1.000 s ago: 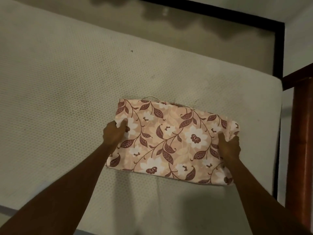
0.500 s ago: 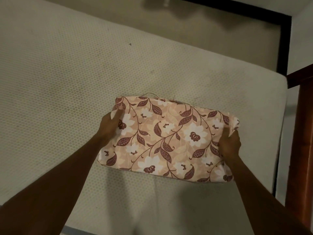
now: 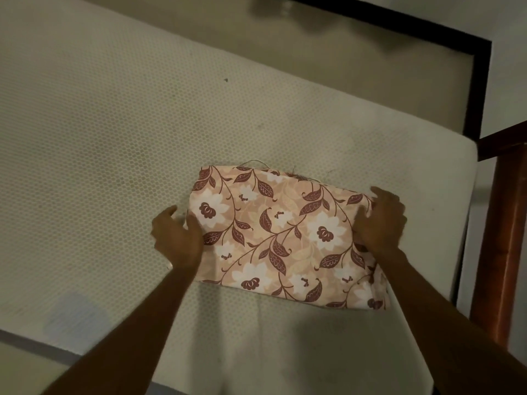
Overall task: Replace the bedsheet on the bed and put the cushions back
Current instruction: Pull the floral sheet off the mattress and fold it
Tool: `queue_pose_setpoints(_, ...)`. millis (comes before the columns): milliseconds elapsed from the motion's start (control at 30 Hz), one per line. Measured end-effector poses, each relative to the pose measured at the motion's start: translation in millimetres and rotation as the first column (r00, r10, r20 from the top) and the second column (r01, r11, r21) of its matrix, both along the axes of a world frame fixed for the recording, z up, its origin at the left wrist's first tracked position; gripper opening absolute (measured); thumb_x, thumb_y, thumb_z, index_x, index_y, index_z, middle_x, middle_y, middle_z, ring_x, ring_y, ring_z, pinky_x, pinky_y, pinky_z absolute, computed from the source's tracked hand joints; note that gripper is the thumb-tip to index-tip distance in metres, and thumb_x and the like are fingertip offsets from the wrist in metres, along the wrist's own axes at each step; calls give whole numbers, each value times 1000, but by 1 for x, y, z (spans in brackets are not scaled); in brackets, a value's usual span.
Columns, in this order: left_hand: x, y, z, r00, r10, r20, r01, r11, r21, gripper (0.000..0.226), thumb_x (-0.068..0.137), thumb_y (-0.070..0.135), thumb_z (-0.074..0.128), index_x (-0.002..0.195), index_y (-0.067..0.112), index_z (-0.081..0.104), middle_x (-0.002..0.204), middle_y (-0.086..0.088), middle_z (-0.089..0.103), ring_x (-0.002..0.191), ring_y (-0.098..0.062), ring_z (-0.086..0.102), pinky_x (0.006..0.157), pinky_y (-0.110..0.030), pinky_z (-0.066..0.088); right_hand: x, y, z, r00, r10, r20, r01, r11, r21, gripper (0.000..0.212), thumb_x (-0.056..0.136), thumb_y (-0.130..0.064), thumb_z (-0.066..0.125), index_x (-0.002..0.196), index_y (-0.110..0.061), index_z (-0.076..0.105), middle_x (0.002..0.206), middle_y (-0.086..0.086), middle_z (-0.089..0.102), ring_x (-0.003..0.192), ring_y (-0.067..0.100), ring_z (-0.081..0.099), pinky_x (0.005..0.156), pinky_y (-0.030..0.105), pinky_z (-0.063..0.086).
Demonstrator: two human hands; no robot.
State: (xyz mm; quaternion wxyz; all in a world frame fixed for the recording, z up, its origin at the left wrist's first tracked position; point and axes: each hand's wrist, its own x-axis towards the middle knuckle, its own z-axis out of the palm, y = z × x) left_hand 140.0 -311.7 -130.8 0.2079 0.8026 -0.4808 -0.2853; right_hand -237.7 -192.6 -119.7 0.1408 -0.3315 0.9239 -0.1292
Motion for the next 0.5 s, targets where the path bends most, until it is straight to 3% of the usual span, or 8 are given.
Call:
queue_pose_setpoints(100, -7, 49, 12, 942, 335, -32, -332, 940, 82, 51, 87, 28, 68, 134, 10, 58, 137, -13, 57, 124, -33, 58, 105, -57, 45, 17, -38, 9, 958, 266, 108, -275, 958, 86, 54, 92, -41, 62, 143, -24, 54, 141, 5, 60, 133, 31, 51, 110, 52, 39)
queue_pose_setpoints(167, -16, 81, 16, 797, 599, -75, -570, 788, 233, 47, 79, 22, 69, 126, 11, 67, 128, -12, 66, 117, -32, 65, 100, -60, 49, 31, -62, 11, 902, 353, 249, -391, 912, 122, 63, 92, -49, 60, 149, -26, 48, 146, 6, 56, 136, 31, 49, 113, 53, 38)
queue_pose_setpoints(233, -26, 111, 16, 691, 718, -83, -650, 669, 361, 45, 82, 16, 75, 125, 3, 68, 125, -20, 69, 114, -37, 67, 94, -52, 55, 44, -85, 10, 848, 439, 297, -495, 856, 147, 69, 93, -53, 60, 153, -24, 43, 150, 10, 52, 139, 33, 47, 113, 54, 37)
queue_pose_setpoints(300, -40, 142, 16, 639, 740, -210, -525, 618, 585, 30, 92, 16, 72, 117, -2, 69, 115, -25, 70, 103, -33, 68, 78, -38, 52, 56, -103, 5, 810, 490, 323, -560, 810, 175, 73, 94, -57, 57, 155, -23, 38, 152, 11, 48, 140, 34, 44, 112, 56, 37)
queue_pose_setpoints(367, -58, 166, 23, 403, 793, -456, -235, 572, 786, 19, 92, 21, 71, 105, 7, 71, 89, -12, 70, 86, -23, 63, 74, -35, 50, 63, -116, -3, 796, 504, 335, -586, 780, 219, 77, 94, -64, 54, 156, -22, 35, 151, 14, 44, 139, 36, 42, 109, 56, 38)
queue_pose_setpoints(400, -67, 175, 22, 294, 812, -504, -119, 554, 824, 20, 88, 27, 74, 98, 11, 69, 82, -8, 67, 90, -24, 62, 83, -38, 52, 66, -120, -8, 796, 513, 322, -593, 766, 246, 80, 93, -68, 53, 155, -20, 35, 150, 16, 42, 138, 37, 40, 108, 56, 39)
queue_pose_setpoints(433, -76, 181, 19, 245, 824, -511, -43, 536, 843, 24, 88, 32, 75, 97, 10, 69, 85, -11, 69, 103, -28, 64, 97, -43, 52, 68, -123, -11, 795, 528, 299, -601, 752, 271, 83, 92, -71, 52, 154, -19, 36, 149, 17, 42, 137, 38, 39, 106, 56, 41)
queue_pose_setpoints(500, -87, 188, 14, 269, 824, -499, -9, 521, 854, 50, 94, 35, 72, 127, -1, 65, 132, -27, 64, 139, -39, 50, 110, -49, 46, 72, -124, -16, 785, 562, 261, -620, 725, 300, 86, 90, -76, 51, 152, -17, 38, 147, 16, 44, 136, 37, 39, 105, 55, 42)
